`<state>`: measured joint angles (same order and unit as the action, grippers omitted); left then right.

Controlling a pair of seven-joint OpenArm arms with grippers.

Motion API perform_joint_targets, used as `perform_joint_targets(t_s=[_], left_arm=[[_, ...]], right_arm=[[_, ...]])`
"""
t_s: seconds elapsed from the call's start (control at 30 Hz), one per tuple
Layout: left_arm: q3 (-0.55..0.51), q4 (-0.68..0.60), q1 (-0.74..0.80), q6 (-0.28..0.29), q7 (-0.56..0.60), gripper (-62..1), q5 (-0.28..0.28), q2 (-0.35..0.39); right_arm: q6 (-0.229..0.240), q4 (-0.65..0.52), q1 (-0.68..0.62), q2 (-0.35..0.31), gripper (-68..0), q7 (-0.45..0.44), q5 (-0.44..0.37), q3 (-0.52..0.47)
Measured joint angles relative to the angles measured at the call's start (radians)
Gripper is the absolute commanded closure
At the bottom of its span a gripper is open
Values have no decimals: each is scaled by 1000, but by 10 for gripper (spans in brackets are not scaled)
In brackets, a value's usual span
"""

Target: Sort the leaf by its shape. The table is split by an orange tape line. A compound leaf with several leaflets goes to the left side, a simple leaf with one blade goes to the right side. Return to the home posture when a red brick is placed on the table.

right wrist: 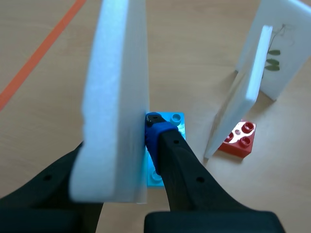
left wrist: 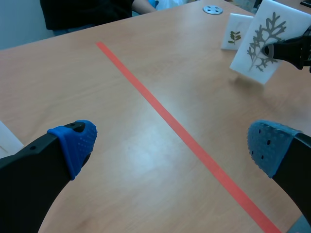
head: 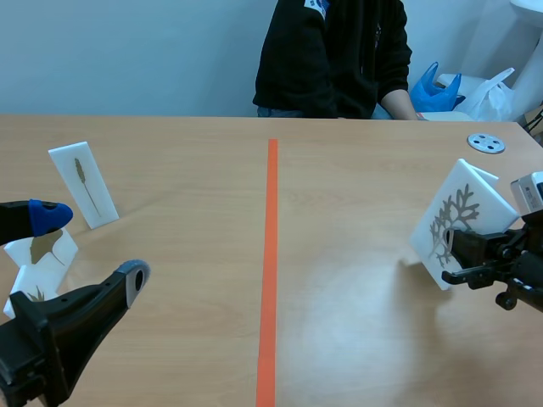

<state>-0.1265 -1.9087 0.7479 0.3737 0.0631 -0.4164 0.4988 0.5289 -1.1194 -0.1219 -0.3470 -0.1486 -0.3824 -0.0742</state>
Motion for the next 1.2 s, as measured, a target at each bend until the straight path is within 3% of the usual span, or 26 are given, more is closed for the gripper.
perform_joint_targets(t_s=[0.2, 0.53, 0.7, 0.87, 1.2], left_arm=[[0, 0, 0, 0, 0, -623, 0, 0], [0, 0, 0, 0, 0, -623, 0, 0], [0, 0, 0, 0, 0, -623, 0, 0], [0, 0, 0, 0, 0, -623, 0, 0], [0, 0, 0, 0, 0, -623, 0, 0]], right_arm=[[-101, 33, 0, 8, -41, -7, 0, 3], [-111, 36, 0, 8, -372, -8, 0, 3], [-111, 35, 0, 8, -524, -57, 0, 3], [-111, -17, -1, 8, -674, -33, 0, 2], [-110, -311, -58, 6, -679, 110, -5, -72]])
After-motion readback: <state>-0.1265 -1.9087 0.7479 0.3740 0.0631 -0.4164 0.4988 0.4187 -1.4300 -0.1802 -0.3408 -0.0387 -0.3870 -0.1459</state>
